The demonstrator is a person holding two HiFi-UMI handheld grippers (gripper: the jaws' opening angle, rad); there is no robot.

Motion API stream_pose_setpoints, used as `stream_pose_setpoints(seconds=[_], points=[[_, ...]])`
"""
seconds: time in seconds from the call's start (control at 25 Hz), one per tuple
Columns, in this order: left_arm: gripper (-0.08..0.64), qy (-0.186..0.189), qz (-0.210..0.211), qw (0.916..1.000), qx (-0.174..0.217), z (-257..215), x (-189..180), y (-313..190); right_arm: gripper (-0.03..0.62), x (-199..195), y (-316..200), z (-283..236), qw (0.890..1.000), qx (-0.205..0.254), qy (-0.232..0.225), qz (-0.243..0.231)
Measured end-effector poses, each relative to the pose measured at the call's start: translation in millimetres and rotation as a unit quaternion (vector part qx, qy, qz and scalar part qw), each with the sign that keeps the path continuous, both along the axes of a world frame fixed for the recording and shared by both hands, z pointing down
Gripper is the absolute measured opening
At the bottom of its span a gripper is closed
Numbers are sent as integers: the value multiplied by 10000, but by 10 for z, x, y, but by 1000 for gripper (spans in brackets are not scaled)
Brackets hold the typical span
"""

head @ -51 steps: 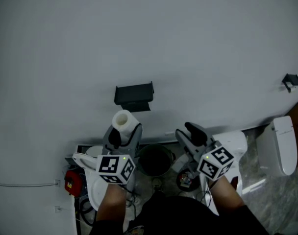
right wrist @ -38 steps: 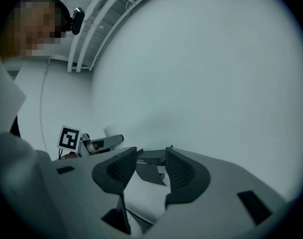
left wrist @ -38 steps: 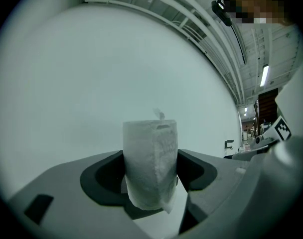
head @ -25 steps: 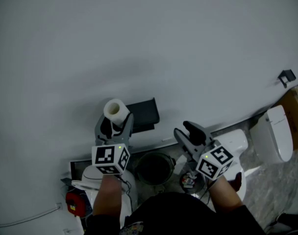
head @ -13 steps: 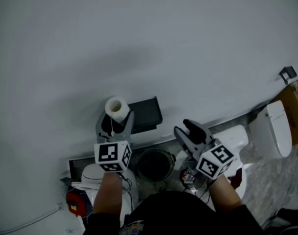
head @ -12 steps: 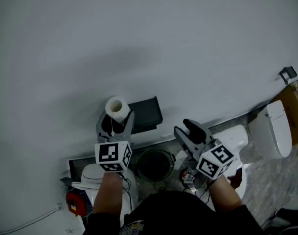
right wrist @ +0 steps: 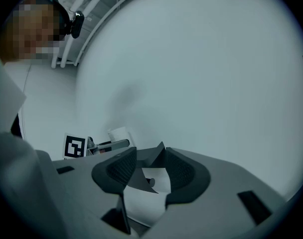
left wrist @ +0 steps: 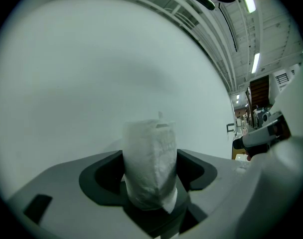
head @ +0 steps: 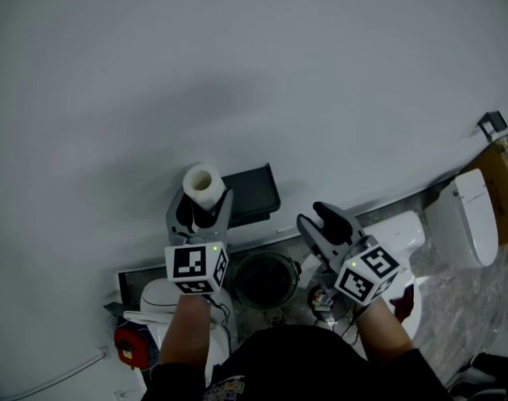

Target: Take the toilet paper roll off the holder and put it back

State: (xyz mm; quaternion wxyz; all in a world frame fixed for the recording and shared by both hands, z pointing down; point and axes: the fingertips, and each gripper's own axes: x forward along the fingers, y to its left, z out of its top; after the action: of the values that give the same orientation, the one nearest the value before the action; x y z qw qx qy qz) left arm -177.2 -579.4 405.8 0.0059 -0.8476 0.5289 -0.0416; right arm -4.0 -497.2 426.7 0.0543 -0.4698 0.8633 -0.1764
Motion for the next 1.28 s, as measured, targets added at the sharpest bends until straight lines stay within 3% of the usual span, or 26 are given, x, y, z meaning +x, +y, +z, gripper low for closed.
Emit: stream_pose_setpoints(seconds=[0.64,1.28], points=[[328,65,-204,9994,261,-181,-78,148,170,14,107,-54,10000,44,-36,-58],[328,-5,-707,9972,228,-286,-26,1100,172,101,755,-216,9974,196,-105,-692]])
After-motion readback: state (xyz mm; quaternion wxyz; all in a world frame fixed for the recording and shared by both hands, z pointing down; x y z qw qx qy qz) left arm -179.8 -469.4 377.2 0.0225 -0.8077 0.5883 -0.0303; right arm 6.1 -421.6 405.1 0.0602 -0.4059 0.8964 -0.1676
